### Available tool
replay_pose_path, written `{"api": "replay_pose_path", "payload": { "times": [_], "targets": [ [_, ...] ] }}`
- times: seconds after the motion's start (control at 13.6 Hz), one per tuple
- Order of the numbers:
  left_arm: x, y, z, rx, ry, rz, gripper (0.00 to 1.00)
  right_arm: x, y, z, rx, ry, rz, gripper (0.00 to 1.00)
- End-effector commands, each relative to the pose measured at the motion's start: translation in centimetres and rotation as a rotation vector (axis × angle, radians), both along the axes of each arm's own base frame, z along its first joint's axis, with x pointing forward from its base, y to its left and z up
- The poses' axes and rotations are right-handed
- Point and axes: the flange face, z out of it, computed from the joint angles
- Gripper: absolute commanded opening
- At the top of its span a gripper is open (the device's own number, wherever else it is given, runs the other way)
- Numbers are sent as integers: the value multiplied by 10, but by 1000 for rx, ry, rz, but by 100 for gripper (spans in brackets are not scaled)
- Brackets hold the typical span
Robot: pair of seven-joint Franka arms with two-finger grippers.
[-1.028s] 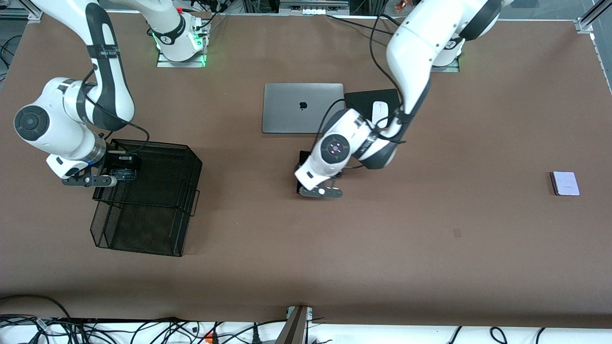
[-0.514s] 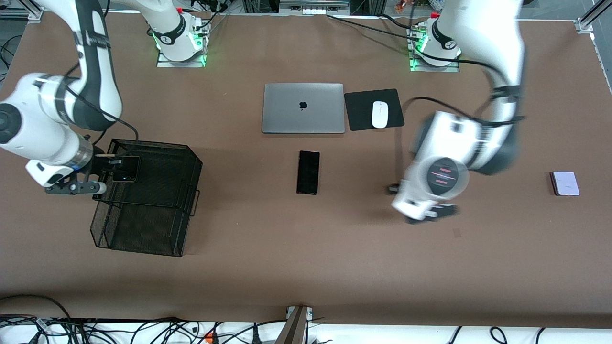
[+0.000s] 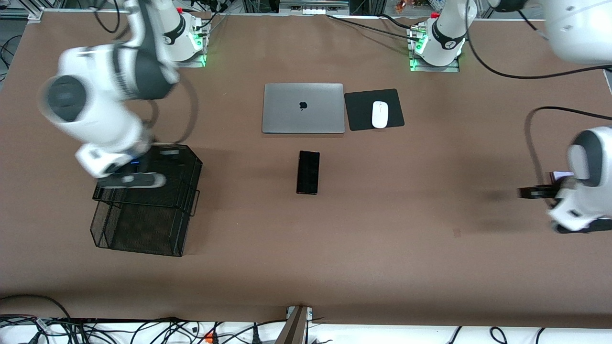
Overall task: Place phones with both arms
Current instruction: 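Reach the right gripper to the tall phone while the left gripper reaches the white phone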
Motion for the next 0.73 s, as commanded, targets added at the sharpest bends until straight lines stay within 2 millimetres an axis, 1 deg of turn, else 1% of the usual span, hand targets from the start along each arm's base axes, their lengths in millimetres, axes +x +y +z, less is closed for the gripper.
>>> {"api": "replay_pose_path", "payload": {
  "times": [0.0,0.07,0.15,0.22,0.29,0.37,0.44,0.51,0.59,0.66],
  "targets": [
    [7,60,-36,24,-81,-149,100,-15,109,-16,-20,-32,-51,100],
    [7,83,-54,30,-107,-187,100,-22,149,-25,-10,-43,-72,100],
    [2,96,-76,11,-113,-192,100,-33,194,-34,1,-57,-73,100],
    [-11,114,-93,-25,-122,-156,100,-46,233,-45,17,-63,-73,100],
    [-26,129,-110,-67,-100,-148,100,-59,267,-58,50,-76,-84,100],
    [-39,140,-122,-104,-88,-140,100,-71,289,-74,71,-78,-87,100],
    [-47,154,-124,-116,-87,-141,100,-74,298,-88,85,-82,-86,100],
    [-53,164,-128,-125,-82,-151,100,-78,303,-107,77,-72,-77,100],
    [-62,178,-135,-133,-71,-141,100,-80,303,-131,52,-51,-82,100],
    [-72,188,-145,-163,-72,-125,100,-83,304,-152,46,-48,-78,100]
  ]
}}
